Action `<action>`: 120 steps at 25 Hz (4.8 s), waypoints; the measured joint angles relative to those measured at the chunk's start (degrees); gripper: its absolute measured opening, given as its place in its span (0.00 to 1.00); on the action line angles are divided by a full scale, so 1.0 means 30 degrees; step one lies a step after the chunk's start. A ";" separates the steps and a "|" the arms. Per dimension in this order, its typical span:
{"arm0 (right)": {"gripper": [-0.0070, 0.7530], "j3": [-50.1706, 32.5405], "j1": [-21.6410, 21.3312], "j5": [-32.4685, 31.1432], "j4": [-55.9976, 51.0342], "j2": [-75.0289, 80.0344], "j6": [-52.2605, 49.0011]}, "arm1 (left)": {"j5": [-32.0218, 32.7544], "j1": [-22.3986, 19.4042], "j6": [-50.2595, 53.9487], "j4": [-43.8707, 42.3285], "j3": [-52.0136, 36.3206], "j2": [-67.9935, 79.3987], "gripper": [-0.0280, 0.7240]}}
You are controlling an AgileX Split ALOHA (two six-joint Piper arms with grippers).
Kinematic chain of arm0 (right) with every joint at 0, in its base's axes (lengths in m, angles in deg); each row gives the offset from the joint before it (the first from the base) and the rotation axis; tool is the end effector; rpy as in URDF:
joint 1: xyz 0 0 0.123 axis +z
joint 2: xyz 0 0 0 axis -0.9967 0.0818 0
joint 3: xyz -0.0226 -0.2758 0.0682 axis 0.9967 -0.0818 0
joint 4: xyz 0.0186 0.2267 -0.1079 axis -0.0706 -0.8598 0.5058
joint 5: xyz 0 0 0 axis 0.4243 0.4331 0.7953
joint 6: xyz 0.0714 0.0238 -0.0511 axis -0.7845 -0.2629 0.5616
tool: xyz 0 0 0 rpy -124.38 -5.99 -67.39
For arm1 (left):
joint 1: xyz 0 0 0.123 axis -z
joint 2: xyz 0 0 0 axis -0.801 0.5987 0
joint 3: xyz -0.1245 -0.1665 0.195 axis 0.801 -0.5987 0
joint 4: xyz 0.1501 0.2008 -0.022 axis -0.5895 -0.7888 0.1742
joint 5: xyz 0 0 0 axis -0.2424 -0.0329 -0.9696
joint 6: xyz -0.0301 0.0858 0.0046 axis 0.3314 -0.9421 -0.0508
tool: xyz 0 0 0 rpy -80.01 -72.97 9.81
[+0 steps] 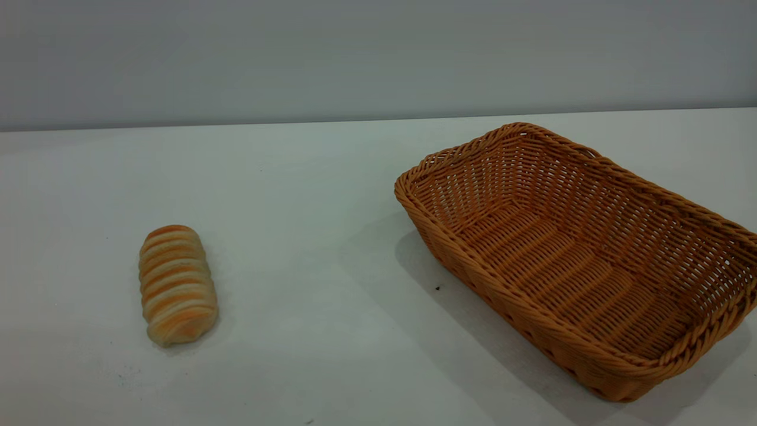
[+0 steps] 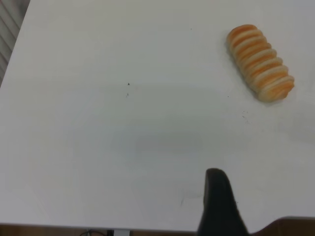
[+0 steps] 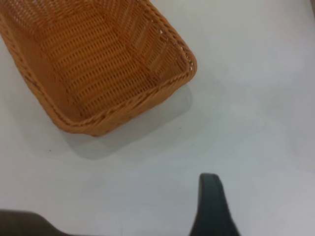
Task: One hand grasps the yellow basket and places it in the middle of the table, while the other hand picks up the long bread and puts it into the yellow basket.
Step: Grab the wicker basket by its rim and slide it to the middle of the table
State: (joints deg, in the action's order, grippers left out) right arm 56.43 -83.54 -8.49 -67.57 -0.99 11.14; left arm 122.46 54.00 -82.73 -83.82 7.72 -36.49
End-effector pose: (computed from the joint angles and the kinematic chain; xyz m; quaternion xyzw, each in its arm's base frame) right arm 0.0081 0.0008 0.2651 -0.0324 0.8944 0.0008 0.4461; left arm -0.0100 0.0058 0.2685 -0.0299 0.8689 0.0117 0.4940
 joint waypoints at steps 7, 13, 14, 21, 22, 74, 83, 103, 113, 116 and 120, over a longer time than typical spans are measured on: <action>0.67 0.0000 0.0000 0.0000 0.0000 0.0000 0.0000 | 0.0000 0.0000 0.0000 0.0000 0.0000 0.0000 0.76; 0.67 0.0000 0.0000 0.0000 0.0000 0.0000 0.0000 | 0.0000 0.0039 -0.0025 0.0262 0.0000 0.0000 0.76; 0.67 0.0000 0.0000 0.0000 0.0000 0.0000 0.0000 | 0.0000 0.0155 -0.0052 0.0281 0.0000 0.0000 0.76; 0.67 0.0000 0.0234 0.0000 -0.0347 0.0000 0.0000 | 0.0000 0.1025 -0.0103 0.0351 0.0000 0.0000 0.76; 0.67 0.0000 0.0505 0.0000 -0.0510 0.0000 0.0000 | 0.0000 0.1134 -0.0103 0.0351 0.0000 0.0000 0.76; 0.67 0.3074 0.3062 1.4590 -0.4245 2.9747 -0.7843 | -1.2744 0.1808 0.0105 0.4543 0.0502 1.8528 0.76; 0.67 0.3172 0.3062 1.6536 -0.4982 3.2216 -0.7866 | -1.2761 0.1808 -0.0879 0.5186 0.0502 1.8528 0.76; 0.07 0.5617 0.3062 1.5791 -0.5320 3.4361 -0.4945 | -1.2807 0.1808 -0.0933 0.5215 0.0502 1.8528 0.76; 0.07 0.8729 0.4879 1.4108 -1.0870 3.4630 0.0894 | -1.2807 0.1808 -0.0937 0.5230 0.0502 1.8528 0.76; 0.07 0.9435 0.5408 1.4009 -1.2157 3.5158 0.2085 | -1.2723 0.1808 -0.0937 0.5230 0.0502 1.8528 0.76; 0.09 0.9832 0.5820 1.4036 -1.2804 3.6050 0.2936 | -1.2708 0.1808 -0.0937 0.5230 0.0502 1.8528 0.76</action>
State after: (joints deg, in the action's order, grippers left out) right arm 85.93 -66.08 33.62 -105.98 107.16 19.95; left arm 84.33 59.43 -85.54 -68.13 9.23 19.09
